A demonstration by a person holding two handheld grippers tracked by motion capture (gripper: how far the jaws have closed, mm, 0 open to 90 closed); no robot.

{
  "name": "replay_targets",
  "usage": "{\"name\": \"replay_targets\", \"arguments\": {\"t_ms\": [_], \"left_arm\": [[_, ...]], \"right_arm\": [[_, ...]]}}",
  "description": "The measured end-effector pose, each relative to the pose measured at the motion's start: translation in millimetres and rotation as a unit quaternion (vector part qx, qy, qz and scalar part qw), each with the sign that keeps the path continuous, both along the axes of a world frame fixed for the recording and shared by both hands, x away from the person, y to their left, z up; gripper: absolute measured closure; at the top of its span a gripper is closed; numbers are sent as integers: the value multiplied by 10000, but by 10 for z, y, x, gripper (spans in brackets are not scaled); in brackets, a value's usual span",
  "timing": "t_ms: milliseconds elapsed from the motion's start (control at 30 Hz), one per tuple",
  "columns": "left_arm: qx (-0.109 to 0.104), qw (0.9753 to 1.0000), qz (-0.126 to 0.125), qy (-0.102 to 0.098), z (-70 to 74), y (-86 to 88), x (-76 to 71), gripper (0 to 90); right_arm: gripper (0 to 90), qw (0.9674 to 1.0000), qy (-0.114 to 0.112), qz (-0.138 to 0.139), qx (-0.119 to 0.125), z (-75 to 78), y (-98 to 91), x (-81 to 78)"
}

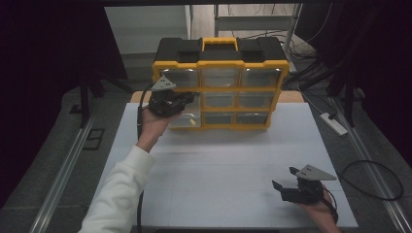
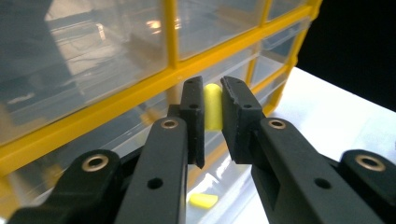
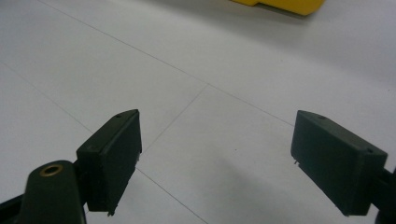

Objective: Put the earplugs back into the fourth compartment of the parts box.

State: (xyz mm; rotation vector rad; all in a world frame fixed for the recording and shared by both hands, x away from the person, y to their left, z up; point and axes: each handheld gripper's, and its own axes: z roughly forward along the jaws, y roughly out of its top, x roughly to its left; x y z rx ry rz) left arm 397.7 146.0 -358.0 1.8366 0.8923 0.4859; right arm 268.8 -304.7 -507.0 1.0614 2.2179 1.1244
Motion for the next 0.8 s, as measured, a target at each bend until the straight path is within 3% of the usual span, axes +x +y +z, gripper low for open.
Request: {"name": "replay_targets", "arguments": {"t_ms": [267, 500, 600, 767, 800], "left_arm": [[79, 9998, 170, 25, -30, 59, 24, 754], [54, 9997, 251, -27, -24, 50, -33, 304], [55, 9997, 225, 6, -33, 75, -135, 239], [59, 9999, 94, 27, -81, 109, -280, 215], [104, 9999, 9, -7, -126, 115, -372, 214]], "right_arm": [[172, 10000, 3, -5, -11, -1, 0, 1], [172, 10000, -5, -14, -15, 1, -1, -3], [172, 10000, -9, -11, -20, 1, 0, -4], [172, 10000, -14, -6, -16, 2, 4, -5], [172, 10000, -18, -8, -14, 4, 6, -6]]}}
